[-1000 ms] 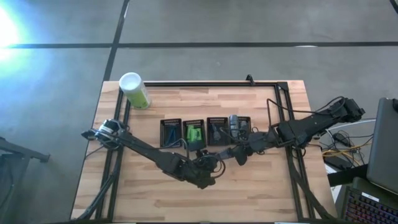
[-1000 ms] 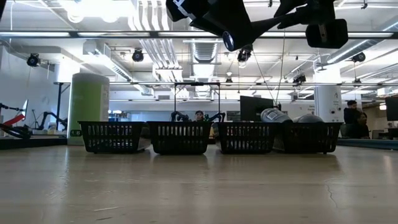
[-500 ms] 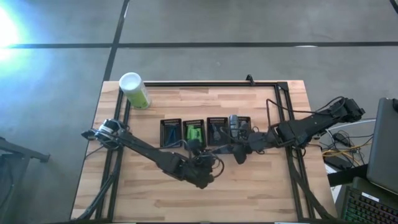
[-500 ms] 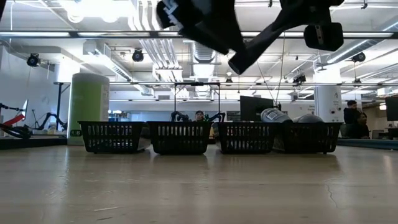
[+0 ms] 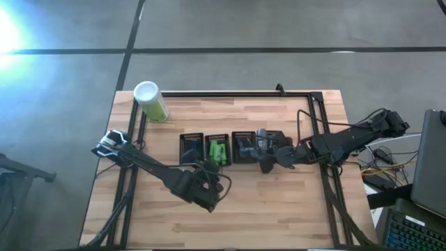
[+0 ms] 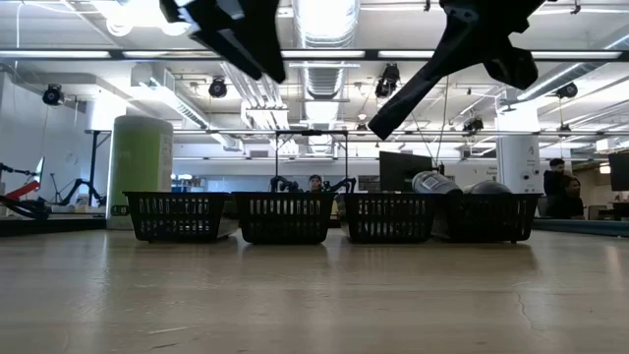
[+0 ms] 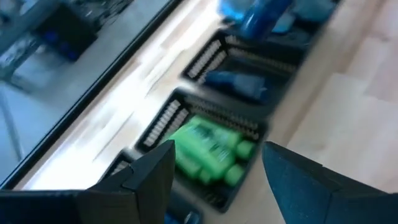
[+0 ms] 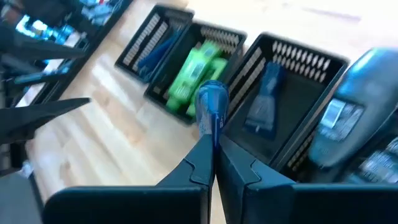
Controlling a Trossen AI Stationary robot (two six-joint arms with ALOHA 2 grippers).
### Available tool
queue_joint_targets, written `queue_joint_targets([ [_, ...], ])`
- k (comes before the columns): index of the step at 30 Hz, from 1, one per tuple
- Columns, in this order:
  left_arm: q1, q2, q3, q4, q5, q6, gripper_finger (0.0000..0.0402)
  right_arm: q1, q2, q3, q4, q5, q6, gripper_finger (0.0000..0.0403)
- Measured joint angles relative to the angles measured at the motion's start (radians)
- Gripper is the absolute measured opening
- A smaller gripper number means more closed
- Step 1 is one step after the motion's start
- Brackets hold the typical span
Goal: Pick & Place Travel size toiletries
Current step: Put the blue shave cream into the middle right black basket
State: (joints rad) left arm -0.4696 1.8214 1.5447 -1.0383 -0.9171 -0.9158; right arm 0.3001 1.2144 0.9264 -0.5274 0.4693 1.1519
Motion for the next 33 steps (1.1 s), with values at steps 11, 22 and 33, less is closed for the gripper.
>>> queue_joint_targets([
  [11,-0.064,-0.217,-0.242,0.068,-0.070,-0.238,0.0243,-0.077,0.038,0.001,0.047,0.049,-0.001,0.0008],
  [22,-0.071,-0.473,-0.571,0.261,-0.024,-0.463,0.0220,-0.093,0.254,0.124,-0.119,0.151,0.023,0.0008],
  [33,-0.096,-0.667,-0.747,0.415,0.030,-0.417,0.0218,-0.108,0.627,0.386,-0.388,0.230,-0.046,0.0008],
])
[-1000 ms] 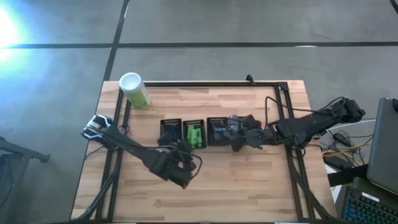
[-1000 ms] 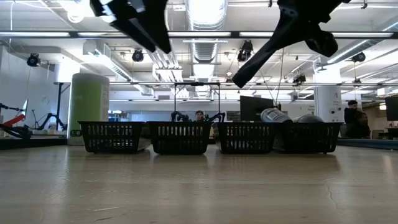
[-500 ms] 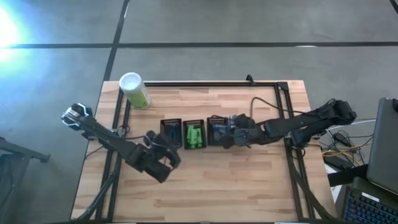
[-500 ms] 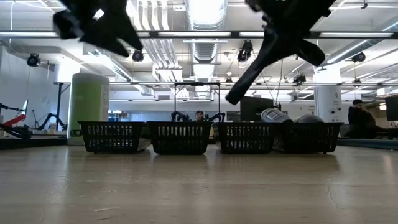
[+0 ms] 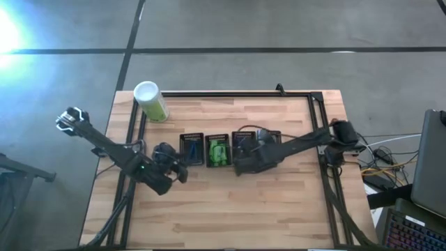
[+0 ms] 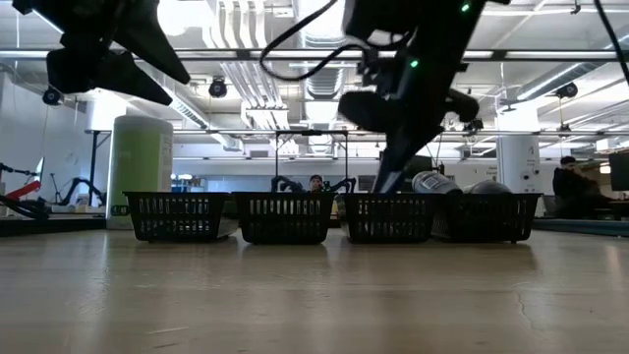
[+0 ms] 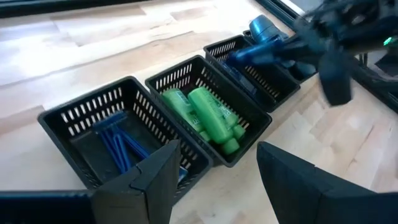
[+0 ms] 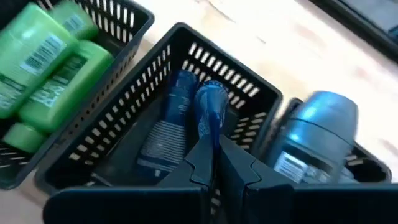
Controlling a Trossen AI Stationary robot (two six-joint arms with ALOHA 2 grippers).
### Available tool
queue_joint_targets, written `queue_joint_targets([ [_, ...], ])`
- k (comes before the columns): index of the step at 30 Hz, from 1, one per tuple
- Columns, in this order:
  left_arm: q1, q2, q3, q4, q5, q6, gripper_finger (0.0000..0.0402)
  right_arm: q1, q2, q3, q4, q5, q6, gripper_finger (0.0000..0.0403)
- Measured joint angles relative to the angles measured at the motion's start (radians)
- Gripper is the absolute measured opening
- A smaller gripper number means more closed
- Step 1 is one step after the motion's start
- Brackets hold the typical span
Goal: Pick & Place Travel size toiletries
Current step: Put the blue shave cream into the middle right black basket, then return to Home Position
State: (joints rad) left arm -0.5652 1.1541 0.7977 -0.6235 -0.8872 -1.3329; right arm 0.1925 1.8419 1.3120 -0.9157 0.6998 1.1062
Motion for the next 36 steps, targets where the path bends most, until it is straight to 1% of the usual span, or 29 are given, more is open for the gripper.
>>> queue_joint_targets([
  [4,0.000,-0.034,-0.016,0.001,0.008,0.058,0.0218,-0.006,0.092,0.074,-0.049,0.005,-0.028,0.0008],
  [8,0.000,-0.057,-0.017,0.002,0.027,0.125,0.0218,-0.005,0.141,0.129,-0.164,0.006,0.074,0.0012],
  [11,0.000,-0.068,-0.017,0.003,0.058,0.171,0.0218,-0.003,0.136,0.135,-0.166,0.006,0.125,0.0029],
  [14,0.000,-0.077,-0.017,0.003,0.062,0.203,0.0218,-0.002,0.117,0.133,-0.145,-0.002,0.148,0.0062],
  [22,0.001,-0.082,-0.017,0.003,0.064,0.241,0.0218,0.001,0.076,0.131,-0.143,-0.090,0.151,0.0182],
  [26,0.002,-0.082,-0.017,0.003,0.069,0.235,0.0218,0.030,0.034,0.142,-0.141,-0.115,0.153,0.0223],
  [31,0.001,-0.087,-0.017,0.007,0.090,0.232,0.0218,0.086,-0.056,0.152,-0.128,-0.111,0.141,0.0248],
  [33,0.001,-0.094,-0.015,0.013,0.091,0.225,0.0218,0.113,-0.116,0.152,-0.078,-0.101,0.068,0.0249],
  [36,0.002,-0.105,-0.007,0.014,0.091,0.228,0.0218,0.151,-0.212,0.152,-0.013,-0.098,-0.086,0.0242],
])
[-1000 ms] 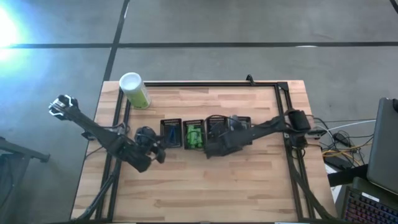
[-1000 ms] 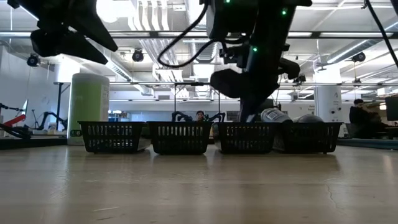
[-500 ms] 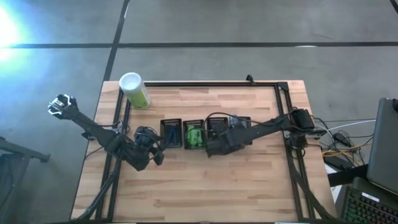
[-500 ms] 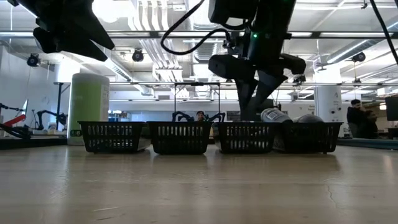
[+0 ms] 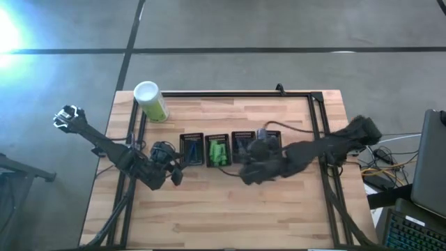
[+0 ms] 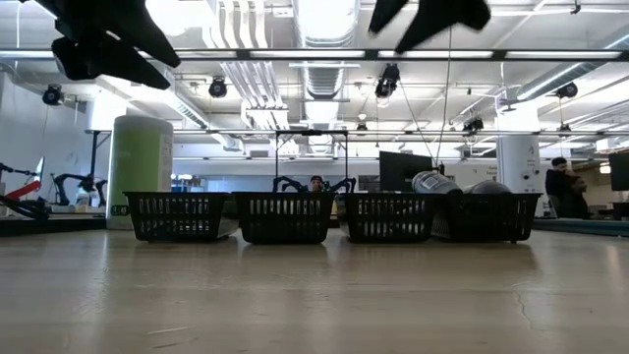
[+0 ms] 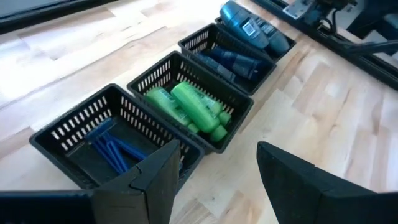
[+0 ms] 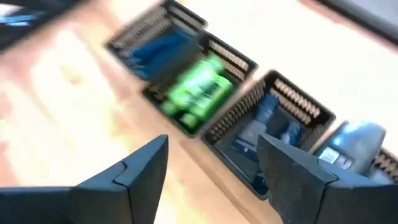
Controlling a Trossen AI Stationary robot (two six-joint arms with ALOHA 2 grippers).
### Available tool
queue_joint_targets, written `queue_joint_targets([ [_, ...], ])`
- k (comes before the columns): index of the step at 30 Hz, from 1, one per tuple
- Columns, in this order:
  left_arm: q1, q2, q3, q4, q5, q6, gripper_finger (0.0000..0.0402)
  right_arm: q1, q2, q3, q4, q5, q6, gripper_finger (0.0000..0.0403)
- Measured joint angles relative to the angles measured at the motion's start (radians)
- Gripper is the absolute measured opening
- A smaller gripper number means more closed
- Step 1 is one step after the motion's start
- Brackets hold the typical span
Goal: Pick & Place Travel size toiletries
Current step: Return to Home Position
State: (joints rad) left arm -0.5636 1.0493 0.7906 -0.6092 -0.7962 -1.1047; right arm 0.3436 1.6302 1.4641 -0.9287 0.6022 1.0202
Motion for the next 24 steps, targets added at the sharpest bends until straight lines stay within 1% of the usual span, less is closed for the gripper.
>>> queue_joint_targets([
  [2,0.000,-0.008,0.005,-0.004,0.016,0.013,0.0218,0.012,-0.066,0.003,-0.001,-0.002,-0.085,0.0234],
  [3,0.001,-0.012,0.008,-0.002,0.056,0.013,0.0218,0.013,-0.100,0.002,-0.008,-0.005,-0.113,0.0230],
  [4,0.001,-0.019,0.008,0.003,0.097,0.010,0.0218,0.013,-0.138,0.002,-0.009,-0.015,-0.109,0.0227],
  [5,0.001,-0.023,0.007,0.015,0.125,0.008,0.0218,0.015,-0.175,0.002,-0.005,-0.028,-0.072,0.0223],
  [6,0.000,-0.025,0.007,0.033,0.135,0.013,0.0218,0.018,-0.209,0.002,-0.003,-0.042,-0.031,0.0220],
  [7,0.000,-0.026,0.008,0.045,0.143,0.019,0.0218,0.025,-0.242,0.002,0.004,-0.047,-0.031,0.0217],
  [9,0.001,-0.027,0.006,0.077,0.145,0.046,0.0218,0.041,-0.294,-0.001,0.062,-0.056,-0.122,0.0213],
  [11,0.007,-0.027,0.006,0.143,0.145,0.107,0.0218,0.049,-0.336,-0.012,0.148,-0.102,-0.227,0.0209],
  [13,0.016,-0.028,-0.004,0.244,0.156,0.204,0.0218,0.048,-0.367,-0.024,0.239,-0.173,-0.314,0.0206],
  [15,0.034,-0.029,-0.028,0.385,0.198,0.321,0.0218,0.046,-0.386,-0.056,0.330,-0.233,-0.381,0.0203],
  [17,0.064,-0.033,-0.067,0.560,0.279,0.442,0.0218,0.045,-0.393,-0.115,0.445,-0.266,-0.417,0.0200],
  [19,0.100,-0.034,-0.121,0.743,0.381,0.538,0.0218,0.045,-0.393,-0.203,0.586,-0.300,-0.436,0.0197],
  [21,0.140,-0.041,-0.184,0.891,0.473,0.588,0.0218,0.034,-0.392,-0.303,0.762,-0.362,-0.445,0.0193],
  [24,0.202,-0.076,-0.274,1.008,0.545,0.572,0.0218,0.008,-0.412,-0.459,1.028,-0.426,-0.440,0.0186],
])
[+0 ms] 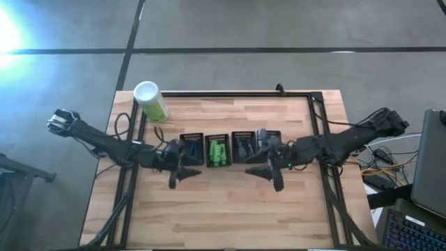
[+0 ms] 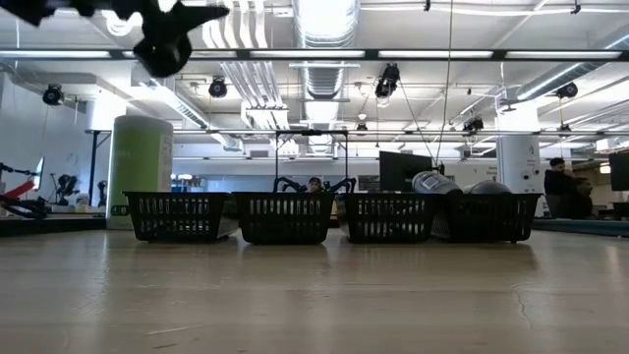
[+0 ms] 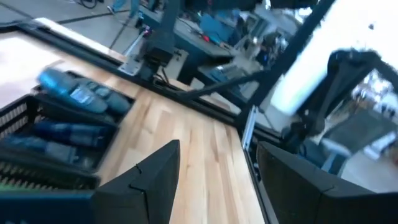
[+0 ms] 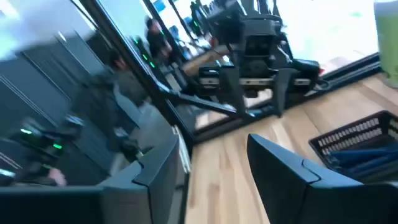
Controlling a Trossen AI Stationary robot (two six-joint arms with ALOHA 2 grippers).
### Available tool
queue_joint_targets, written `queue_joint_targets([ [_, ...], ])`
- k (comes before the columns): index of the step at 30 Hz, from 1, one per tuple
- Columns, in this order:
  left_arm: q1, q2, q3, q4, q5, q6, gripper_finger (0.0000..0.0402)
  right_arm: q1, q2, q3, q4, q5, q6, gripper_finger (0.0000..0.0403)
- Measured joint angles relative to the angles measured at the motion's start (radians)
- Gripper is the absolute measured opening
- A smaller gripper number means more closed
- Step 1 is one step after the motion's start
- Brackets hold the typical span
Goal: Pick & Place Travel size toiletries
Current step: Return to Home Position
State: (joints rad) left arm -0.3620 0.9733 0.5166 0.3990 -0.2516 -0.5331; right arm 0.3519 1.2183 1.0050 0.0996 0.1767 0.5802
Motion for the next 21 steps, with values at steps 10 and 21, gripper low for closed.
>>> queue_joint_targets([
  [10,0.057,-0.344,-0.204,0.053,0.018,0.044,0.0218,-0.088,-0.342,-0.400,0.226,-0.027,0.031,0.0161],
  [21,0.061,-0.782,-0.400,-0.065,0.017,0.170,0.0218,-0.104,-0.724,-0.812,0.442,-0.061,-0.004,0.0130],
])
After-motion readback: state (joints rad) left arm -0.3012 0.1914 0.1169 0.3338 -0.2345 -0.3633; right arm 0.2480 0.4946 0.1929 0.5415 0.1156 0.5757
